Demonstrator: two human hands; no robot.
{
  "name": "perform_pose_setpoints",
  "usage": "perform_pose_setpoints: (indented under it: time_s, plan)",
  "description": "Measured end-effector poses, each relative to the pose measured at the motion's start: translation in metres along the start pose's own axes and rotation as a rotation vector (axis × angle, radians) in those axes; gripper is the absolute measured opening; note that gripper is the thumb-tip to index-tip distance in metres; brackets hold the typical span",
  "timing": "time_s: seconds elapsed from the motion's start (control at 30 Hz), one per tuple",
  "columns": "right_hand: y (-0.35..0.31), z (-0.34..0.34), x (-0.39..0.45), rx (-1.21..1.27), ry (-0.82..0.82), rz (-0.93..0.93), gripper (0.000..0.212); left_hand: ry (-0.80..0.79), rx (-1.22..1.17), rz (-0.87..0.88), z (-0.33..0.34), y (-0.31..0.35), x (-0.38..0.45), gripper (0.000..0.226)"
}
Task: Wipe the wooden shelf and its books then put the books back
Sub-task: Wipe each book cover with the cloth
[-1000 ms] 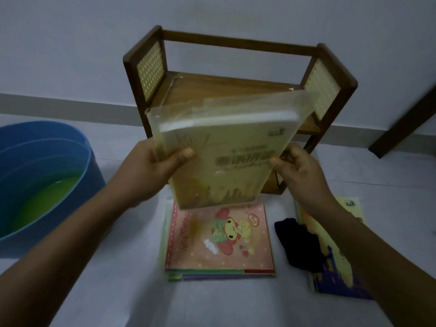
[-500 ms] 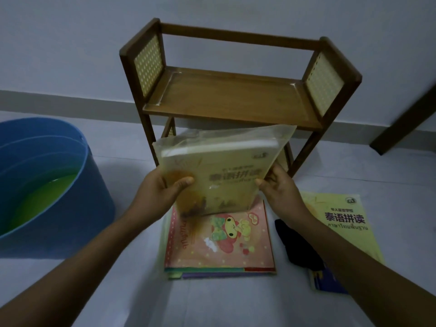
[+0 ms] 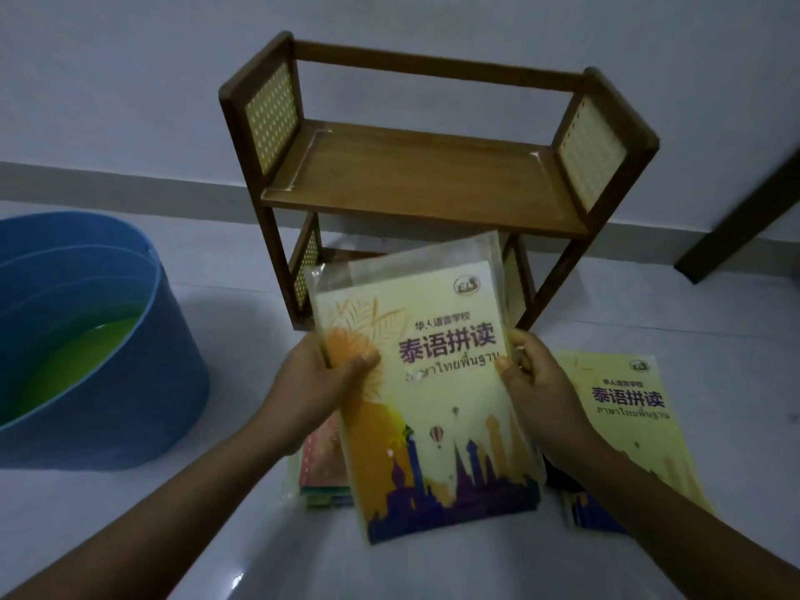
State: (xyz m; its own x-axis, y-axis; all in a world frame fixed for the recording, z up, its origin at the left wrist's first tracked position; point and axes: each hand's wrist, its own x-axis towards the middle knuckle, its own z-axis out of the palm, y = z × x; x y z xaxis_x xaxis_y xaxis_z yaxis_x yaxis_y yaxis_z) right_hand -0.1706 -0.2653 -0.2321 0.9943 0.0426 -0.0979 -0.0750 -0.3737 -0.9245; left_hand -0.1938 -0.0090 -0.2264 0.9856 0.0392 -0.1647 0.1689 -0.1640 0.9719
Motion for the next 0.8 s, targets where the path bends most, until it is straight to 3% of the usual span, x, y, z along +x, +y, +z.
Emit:
perform_pose_setpoints:
  time_s: [0.1, 0.2, 0.33, 0.5, 0.57, 0.67, 0.8]
  plan:
    - [0.021, 0.004, 0.011, -0.085, -0.018, 0.111, 0.031, -0.076, 0.053, -0.048, 0.008, -0.024, 0.017, 0.042]
    - [0.040, 0.013, 0.027, -0.141, -0.030, 0.169, 0.030, -0.040, 0.245, -0.039, 0.016, -0.046, 0.032, 0.057]
    - [0.058, 0.017, 0.041, -0.202, -0.033, 0.211, 0.032, 0.027, 0.453, 0.078, 0.017, -0.062, 0.050, 0.049]
    - [0.070, 0.007, 0.042, -0.279, -0.086, 0.164, 0.036, 0.108, 0.820, 0.085, 0.015, -0.081, 0.066, 0.095]
    - [0.078, -0.002, 0.038, -0.409, -0.104, 0.083, 0.040, 0.093, 0.917, 0.107, 0.016, -0.076, 0.064, 0.099]
    - [0.101, -0.026, 0.023, -0.750, 0.025, -0.129, 0.049, 0.038, 1.063, 0.162, 0.010, -0.085, 0.063, 0.100]
    - [0.142, -0.041, -0.008, -0.957, -0.140, -0.159, 0.067, -0.129, 1.213, 0.195, 0.001, -0.111, 0.061, 0.094]
